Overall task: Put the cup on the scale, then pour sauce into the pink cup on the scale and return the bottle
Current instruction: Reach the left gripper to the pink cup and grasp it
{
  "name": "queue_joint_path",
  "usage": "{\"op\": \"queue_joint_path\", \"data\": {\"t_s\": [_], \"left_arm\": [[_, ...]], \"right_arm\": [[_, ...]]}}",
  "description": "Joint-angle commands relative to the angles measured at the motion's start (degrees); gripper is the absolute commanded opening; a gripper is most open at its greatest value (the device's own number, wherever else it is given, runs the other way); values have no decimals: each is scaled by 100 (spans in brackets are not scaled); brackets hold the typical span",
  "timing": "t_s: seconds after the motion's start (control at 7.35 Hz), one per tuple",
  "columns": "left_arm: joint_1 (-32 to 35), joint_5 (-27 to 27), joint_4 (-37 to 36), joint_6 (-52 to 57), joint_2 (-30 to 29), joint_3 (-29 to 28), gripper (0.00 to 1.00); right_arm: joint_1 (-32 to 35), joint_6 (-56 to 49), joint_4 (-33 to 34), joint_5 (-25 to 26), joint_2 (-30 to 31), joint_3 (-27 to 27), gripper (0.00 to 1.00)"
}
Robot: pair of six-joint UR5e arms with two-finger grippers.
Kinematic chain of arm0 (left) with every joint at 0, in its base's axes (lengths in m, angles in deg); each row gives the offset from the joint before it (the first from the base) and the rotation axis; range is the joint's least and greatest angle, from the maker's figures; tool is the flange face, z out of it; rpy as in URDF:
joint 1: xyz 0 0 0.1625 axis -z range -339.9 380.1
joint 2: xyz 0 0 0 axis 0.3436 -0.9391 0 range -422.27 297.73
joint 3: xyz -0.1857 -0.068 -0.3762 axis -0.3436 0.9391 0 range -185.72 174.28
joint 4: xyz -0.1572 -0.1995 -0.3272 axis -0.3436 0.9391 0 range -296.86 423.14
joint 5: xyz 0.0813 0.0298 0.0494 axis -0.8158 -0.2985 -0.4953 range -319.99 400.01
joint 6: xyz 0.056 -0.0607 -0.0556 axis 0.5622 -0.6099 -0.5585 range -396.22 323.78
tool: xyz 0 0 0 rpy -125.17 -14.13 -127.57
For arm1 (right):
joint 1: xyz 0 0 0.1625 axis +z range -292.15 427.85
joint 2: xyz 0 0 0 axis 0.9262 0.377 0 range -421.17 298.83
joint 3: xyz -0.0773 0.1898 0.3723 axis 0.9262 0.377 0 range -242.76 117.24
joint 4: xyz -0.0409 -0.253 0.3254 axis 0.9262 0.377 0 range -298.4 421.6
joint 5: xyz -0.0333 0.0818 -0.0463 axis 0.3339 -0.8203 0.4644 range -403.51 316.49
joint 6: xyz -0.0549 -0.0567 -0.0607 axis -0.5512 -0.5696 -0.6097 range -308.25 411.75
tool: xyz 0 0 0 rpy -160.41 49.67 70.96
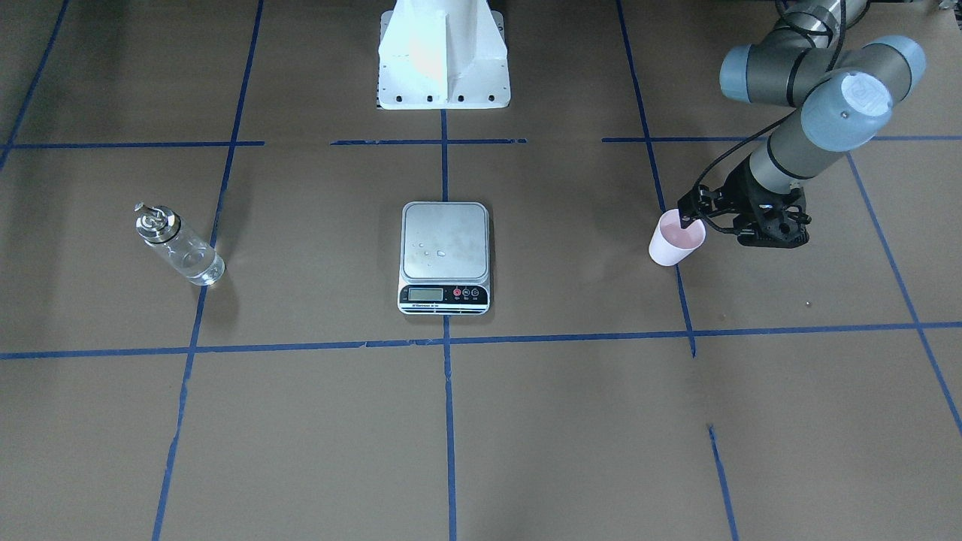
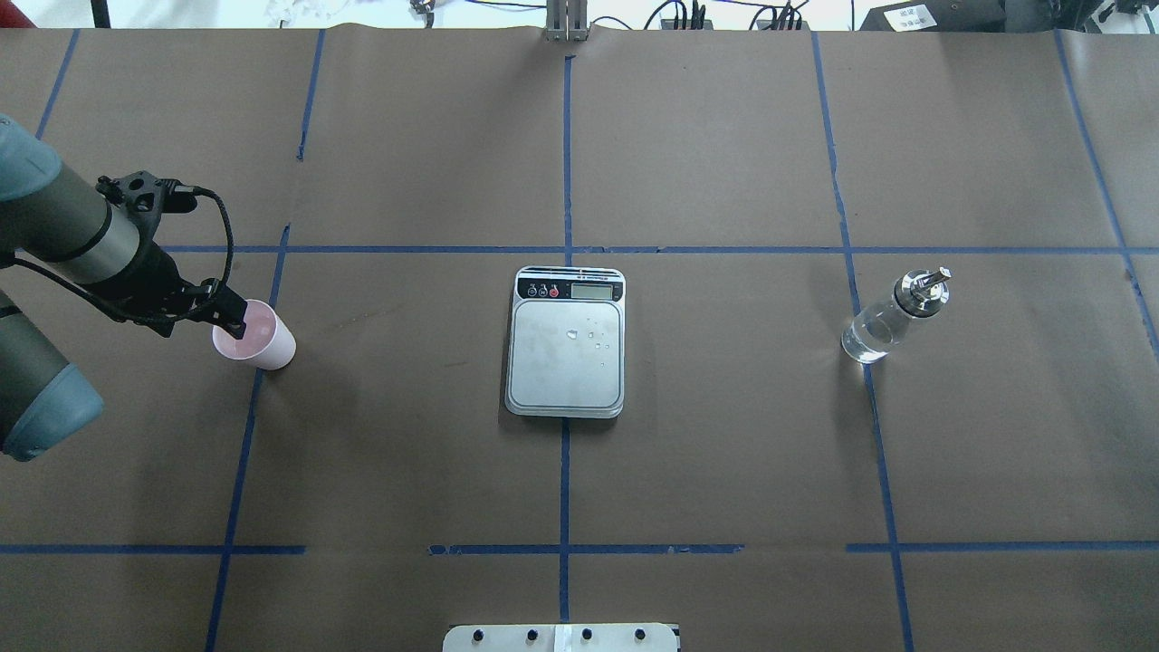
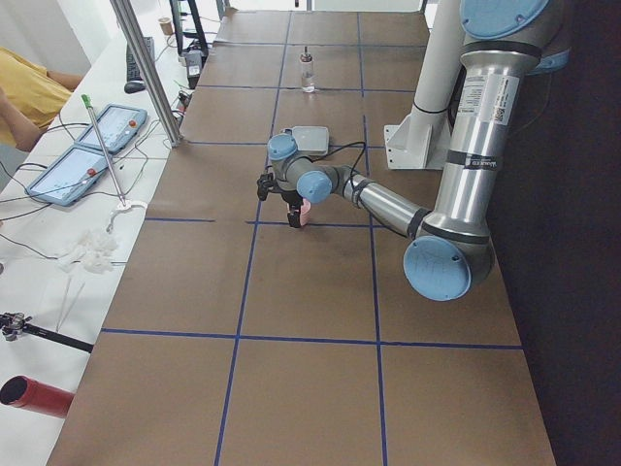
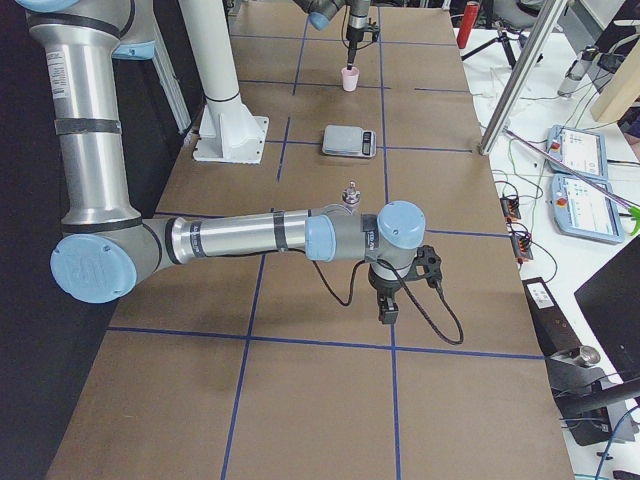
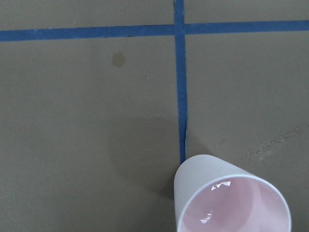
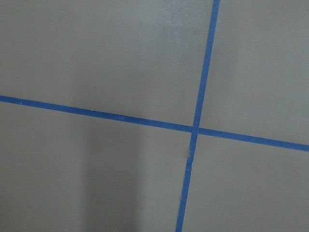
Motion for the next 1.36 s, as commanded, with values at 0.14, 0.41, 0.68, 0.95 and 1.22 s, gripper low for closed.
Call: {"op": "queue_joint_path", "data": {"t_s": [0.14, 0.41, 0.68, 0.95, 1.22], "left_arm": [[-92, -3, 28, 33, -126, -176, 50], [-136, -3, 19, 50, -127, -185, 0], [-136, 32, -7, -28, -284, -228, 0], [-93, 32, -77, -72, -311, 24, 0], [22, 33, -480, -929, -625, 420, 0]], "right_arm": [[0, 3, 4, 1, 5, 0, 100], [0, -5, -5, 1, -4, 0, 100], [0, -5, -5, 1, -4, -9, 100], [0, 3, -5, 1, -4, -9, 100], [-9, -5, 4, -16, 5, -18, 100]]}}
